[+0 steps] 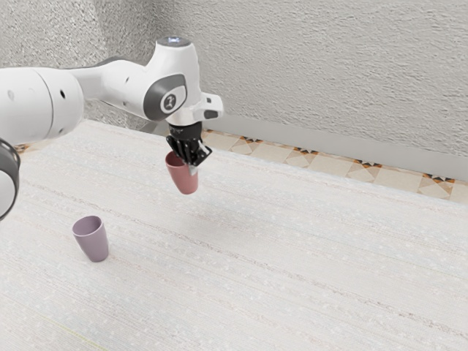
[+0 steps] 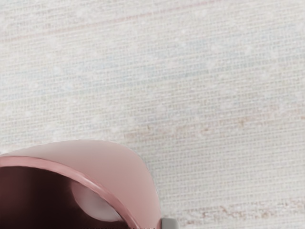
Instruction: Place the right cup onto the left cup
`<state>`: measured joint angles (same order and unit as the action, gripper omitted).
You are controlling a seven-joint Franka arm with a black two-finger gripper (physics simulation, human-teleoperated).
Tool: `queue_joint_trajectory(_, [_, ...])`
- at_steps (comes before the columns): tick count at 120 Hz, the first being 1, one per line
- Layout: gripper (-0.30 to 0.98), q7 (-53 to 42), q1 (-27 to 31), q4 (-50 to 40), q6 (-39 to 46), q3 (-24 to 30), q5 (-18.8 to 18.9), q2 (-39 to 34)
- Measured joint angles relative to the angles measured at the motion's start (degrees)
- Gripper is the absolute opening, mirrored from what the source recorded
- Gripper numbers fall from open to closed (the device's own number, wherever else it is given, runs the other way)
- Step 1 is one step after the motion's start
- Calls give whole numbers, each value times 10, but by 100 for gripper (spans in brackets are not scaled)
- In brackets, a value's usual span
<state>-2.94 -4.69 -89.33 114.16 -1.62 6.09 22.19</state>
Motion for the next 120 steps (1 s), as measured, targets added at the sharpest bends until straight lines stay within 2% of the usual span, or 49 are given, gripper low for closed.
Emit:
queue_joint_trajectory(23, [-10,13,-41,-97,9,-56,-12,-73])
queue_joint_trajectory(41, [-10,26,-46,-153,17,-67,-15,-121])
queue_joint_trajectory(120, [-10,64,28,-267,14,-66,2,-217])
